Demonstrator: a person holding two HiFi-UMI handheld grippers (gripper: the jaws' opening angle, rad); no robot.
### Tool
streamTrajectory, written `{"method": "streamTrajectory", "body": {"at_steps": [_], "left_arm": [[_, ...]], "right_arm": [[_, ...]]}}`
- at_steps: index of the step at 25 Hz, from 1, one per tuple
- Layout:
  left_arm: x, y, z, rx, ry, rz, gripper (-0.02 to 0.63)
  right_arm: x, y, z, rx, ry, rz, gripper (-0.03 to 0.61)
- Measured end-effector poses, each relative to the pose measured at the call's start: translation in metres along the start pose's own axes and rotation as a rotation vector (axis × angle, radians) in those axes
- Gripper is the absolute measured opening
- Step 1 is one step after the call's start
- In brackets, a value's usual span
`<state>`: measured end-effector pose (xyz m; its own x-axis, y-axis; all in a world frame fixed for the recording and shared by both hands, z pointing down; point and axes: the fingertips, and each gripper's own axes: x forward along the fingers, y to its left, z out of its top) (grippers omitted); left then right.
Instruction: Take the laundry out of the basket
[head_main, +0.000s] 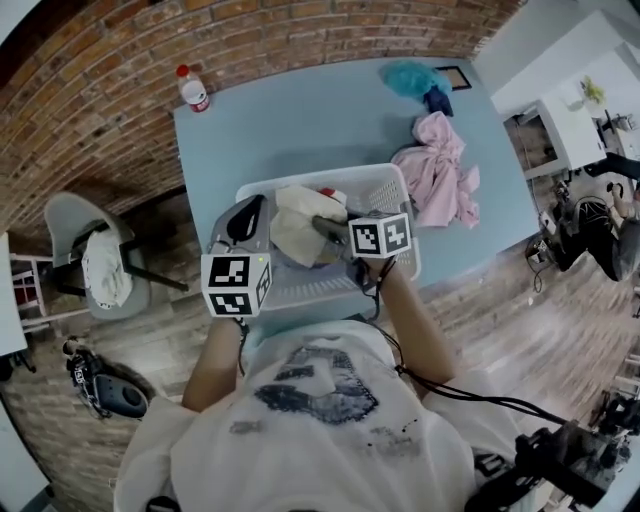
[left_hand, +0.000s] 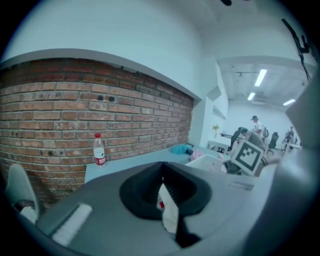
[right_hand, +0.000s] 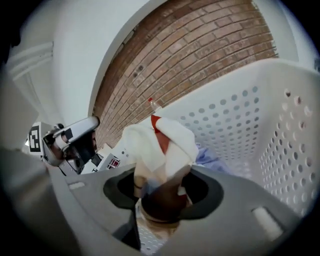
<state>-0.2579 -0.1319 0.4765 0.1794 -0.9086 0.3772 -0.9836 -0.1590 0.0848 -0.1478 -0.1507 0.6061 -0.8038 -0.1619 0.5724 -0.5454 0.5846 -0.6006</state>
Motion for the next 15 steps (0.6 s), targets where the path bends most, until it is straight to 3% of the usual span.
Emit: {"method": "streamTrajectory", "body": {"at_steps": [15], "left_arm": [[-0.056,-0.013,0.029,0.084,-0.096,0.012,-0.009]], "right_arm": [[-0.109,0.075,0.059,-0.092,-0.368,-0.068,0.189]]}}
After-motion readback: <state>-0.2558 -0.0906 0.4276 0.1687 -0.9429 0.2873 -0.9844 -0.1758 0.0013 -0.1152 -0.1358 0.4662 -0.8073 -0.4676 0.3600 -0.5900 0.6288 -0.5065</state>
